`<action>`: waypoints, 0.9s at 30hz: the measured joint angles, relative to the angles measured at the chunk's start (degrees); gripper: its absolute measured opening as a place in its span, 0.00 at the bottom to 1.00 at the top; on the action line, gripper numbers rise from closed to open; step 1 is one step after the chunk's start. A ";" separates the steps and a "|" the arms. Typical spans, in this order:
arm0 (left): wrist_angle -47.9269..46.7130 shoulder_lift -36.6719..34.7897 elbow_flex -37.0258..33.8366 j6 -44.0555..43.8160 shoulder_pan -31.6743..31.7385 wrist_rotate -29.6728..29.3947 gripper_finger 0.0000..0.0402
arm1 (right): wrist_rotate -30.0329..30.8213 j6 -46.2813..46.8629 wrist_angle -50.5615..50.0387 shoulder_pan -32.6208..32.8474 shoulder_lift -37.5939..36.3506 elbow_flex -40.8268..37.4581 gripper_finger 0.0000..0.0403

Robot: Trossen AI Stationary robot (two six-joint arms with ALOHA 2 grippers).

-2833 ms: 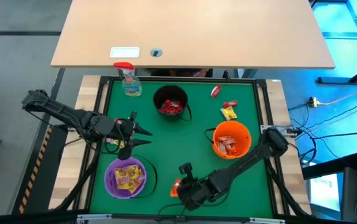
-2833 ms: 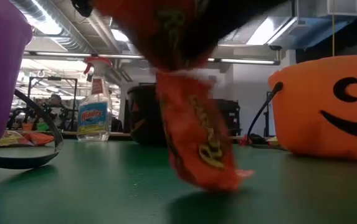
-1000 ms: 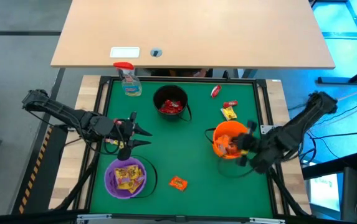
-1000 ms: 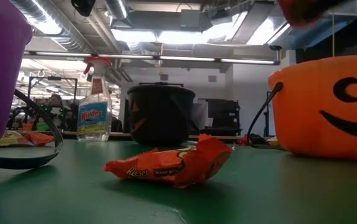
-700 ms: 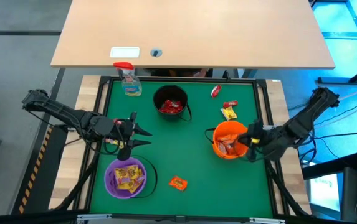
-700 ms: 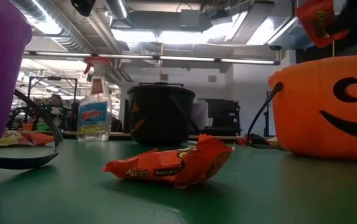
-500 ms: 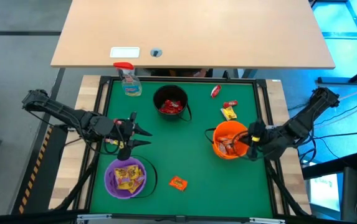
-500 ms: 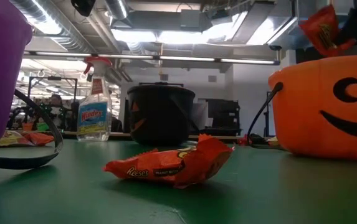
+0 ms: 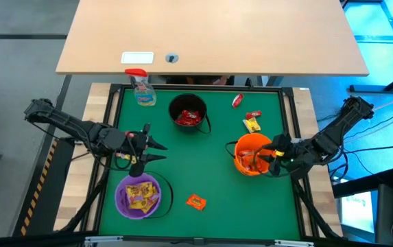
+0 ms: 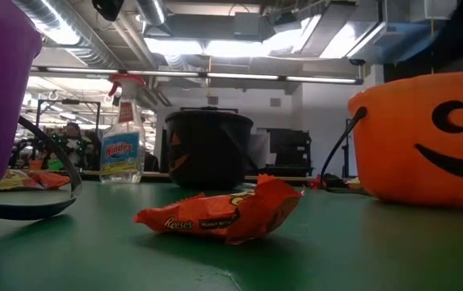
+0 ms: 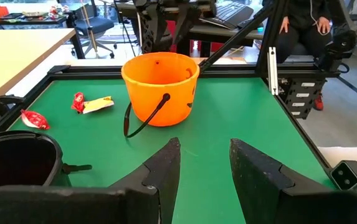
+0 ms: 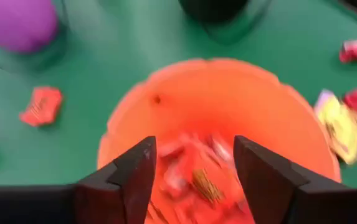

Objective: Sort candy
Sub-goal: Put the orange candy into the orange bucket

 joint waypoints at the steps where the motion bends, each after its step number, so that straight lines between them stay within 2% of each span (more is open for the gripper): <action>1: 0.00 0.01 0.00 0.02 0.00 -0.39 0.32 | 0.82 -1.49 1.97 0.00 -0.02 0.23 0.54; 7: 0.00 0.01 0.00 0.06 0.00 -2.58 0.32 | 2.35 -17.30 20.08 -0.01 1.25 0.81 0.54; 15: 0.20 0.01 0.00 0.07 0.00 -2.53 0.32 | 2.09 -35.36 43.28 -0.74 10.40 0.83 0.51; 21: 0.55 0.01 0.00 0.07 0.00 -1.20 0.32 | -6.45 -40.22 55.79 -4.44 18.97 0.90 0.51; 27: 0.52 0.01 0.00 0.07 0.00 -1.20 0.32 | -12.99 -42.55 61.65 -6.88 25.34 0.90 0.51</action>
